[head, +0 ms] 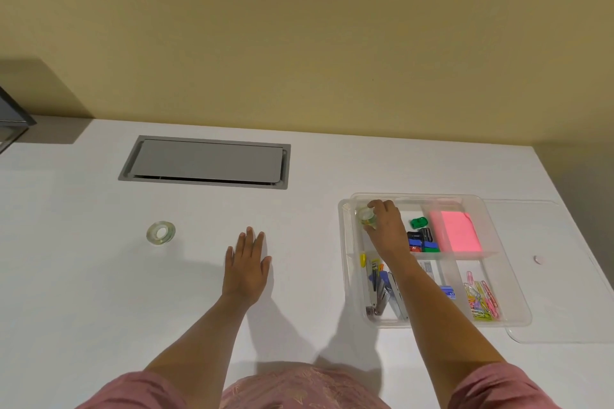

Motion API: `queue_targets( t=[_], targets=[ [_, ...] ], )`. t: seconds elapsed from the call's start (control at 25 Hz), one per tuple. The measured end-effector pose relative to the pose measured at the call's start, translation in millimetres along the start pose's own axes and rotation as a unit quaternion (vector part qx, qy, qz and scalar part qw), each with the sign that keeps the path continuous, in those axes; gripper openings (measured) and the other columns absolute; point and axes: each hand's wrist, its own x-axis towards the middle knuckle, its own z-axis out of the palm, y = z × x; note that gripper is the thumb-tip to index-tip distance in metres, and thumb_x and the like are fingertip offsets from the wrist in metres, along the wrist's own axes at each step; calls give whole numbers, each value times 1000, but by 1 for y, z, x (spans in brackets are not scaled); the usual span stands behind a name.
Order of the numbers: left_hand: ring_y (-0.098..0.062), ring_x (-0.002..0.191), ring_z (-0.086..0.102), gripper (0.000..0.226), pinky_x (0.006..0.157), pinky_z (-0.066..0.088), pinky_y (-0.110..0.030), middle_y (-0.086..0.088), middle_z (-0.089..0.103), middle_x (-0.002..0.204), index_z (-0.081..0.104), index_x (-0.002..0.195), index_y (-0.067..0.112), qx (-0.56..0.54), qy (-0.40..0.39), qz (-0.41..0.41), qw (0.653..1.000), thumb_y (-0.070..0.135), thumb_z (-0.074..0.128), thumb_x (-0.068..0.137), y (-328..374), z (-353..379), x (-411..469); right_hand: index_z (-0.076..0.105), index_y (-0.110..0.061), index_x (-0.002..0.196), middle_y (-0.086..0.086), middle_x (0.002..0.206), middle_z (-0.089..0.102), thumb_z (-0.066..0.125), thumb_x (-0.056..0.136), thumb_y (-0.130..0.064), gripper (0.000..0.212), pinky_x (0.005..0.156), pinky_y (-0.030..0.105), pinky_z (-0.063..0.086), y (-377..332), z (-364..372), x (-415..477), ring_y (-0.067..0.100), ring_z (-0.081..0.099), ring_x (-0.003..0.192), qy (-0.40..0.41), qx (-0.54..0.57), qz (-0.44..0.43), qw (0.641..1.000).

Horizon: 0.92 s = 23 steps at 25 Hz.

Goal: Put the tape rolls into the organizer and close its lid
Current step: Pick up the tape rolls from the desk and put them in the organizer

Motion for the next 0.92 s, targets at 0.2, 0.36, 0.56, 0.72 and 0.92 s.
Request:
queue_targets(
  t=[0.2, 0.36, 0.56, 0.72, 0.92],
  targets=[
    [-22, 149, -2, 55, 122, 5, -41, -5, -5, 161, 4, 151, 20, 2, -8, 14, 1000, 34, 24, 102, -8, -2, -1, 54, -5, 117, 18, 118, 55, 65, 79, 2, 41, 81, 38, 50, -4, -2, -2, 32, 52, 108, 6, 11, 5, 1000],
    [-22, 149, -1, 55, 122, 6, -41, -6, -5, 161, 4, 151, 19, 3, -7, 16, 1000, 33, 25, 102, -23, -7, -9, 58, -5, 113, 17, 117, 57, 58, 83, 5, 31, 81, 31, 43, -26, -7, -15, 33, 51, 110, 103, 74, 38, 991],
    [-22, 149, -1, 55, 121, 5, -42, -6, -6, 161, 5, 151, 18, 5, -13, 16, 1000, 32, 25, 102, -60, -20, -23, 59, -10, 111, 13, 115, 58, 56, 87, -1, 26, 86, 22, 36, -83, 5, -32, 28, 50, 110, 138, 89, -28, 986],
    [-22, 149, -2, 55, 121, 5, -42, -6, -5, 161, 5, 151, 17, 23, -13, 20, 999, 33, 24, 102, -102, -33, -29, 59, -9, 113, 13, 120, 55, 56, 86, -1, 28, 83, 31, 46, -143, 37, -41, 29, 50, 112, 69, 67, -83, 992],
    [-25, 147, 14, 77, 117, 20, -46, -8, 22, 158, 27, 146, 13, 46, 17, 49, 998, 55, -7, 91, -174, -43, -43, 54, -10, 121, 11, 128, 51, 55, 89, -5, 33, 89, 37, 52, -218, 88, -47, 27, 48, 118, -23, 48, -121, 991]
  ],
)
